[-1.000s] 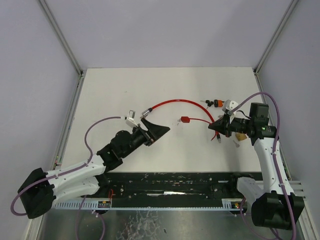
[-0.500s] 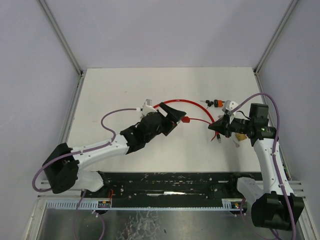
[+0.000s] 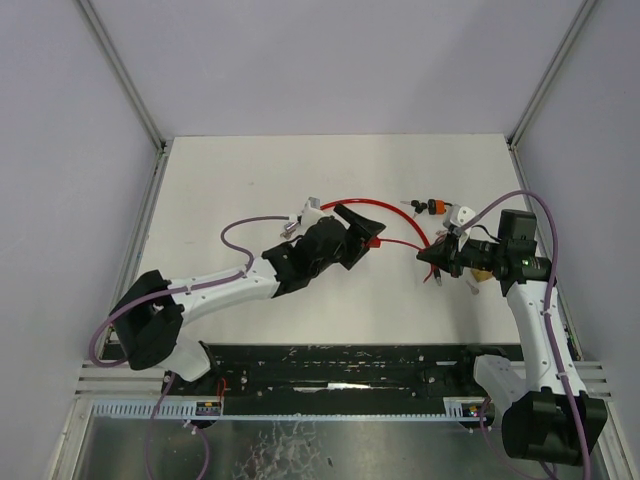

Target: Lock with the key

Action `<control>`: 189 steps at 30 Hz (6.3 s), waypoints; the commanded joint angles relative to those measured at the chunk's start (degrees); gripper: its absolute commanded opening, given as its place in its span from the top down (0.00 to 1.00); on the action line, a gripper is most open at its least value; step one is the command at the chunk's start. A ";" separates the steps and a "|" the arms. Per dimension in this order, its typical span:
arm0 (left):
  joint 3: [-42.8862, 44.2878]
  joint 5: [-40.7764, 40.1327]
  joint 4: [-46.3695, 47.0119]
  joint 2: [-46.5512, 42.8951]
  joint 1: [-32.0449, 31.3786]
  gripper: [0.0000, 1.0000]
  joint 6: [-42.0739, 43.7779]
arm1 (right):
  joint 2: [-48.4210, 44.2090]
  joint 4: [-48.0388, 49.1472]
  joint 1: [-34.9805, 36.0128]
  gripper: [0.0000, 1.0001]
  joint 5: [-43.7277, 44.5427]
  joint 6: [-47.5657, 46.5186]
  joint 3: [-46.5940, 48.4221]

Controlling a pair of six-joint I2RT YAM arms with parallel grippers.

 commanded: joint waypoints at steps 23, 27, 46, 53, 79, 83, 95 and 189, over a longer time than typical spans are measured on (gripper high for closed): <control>1.19 0.77 7.76 2.29 0.08 0.66 2.76 | -3.16 -12.32 2.24 1.00 -5.56 -25.46 -1.71; 0.69 1.78 10.24 2.59 0.47 0.81 3.98 | -3.36 -12.23 3.24 1.00 -4.06 -26.62 -2.43; -3.73 10.96 30.81 4.20 3.24 1.00 17.90 | -3.66 -8.53 3.62 0.64 -3.81 -22.04 -3.40; -4.13 12.81 32.84 2.95 4.90 1.00 22.75 | -3.73 -7.87 3.63 0.46 -4.19 -19.58 -2.86; -12.45 33.82 50.81 -3.75 6.65 1.00 58.06 | -5.17 17.68 3.45 0.31 -12.54 26.08 -2.81; -13.33 42.32 59.03 -2.42 7.30 1.00 59.58 | -5.77 40.55 3.54 0.26 -16.35 43.53 -9.98; -9.57 47.02 69.87 0.40 7.29 1.00 61.22 | -5.73 63.33 7.95 0.25 -13.14 63.37 -12.59; -1.53 46.05 74.36 13.15 6.31 0.59 51.00 | 0.19 87.58 7.80 1.00 -9.08 77.22 -12.56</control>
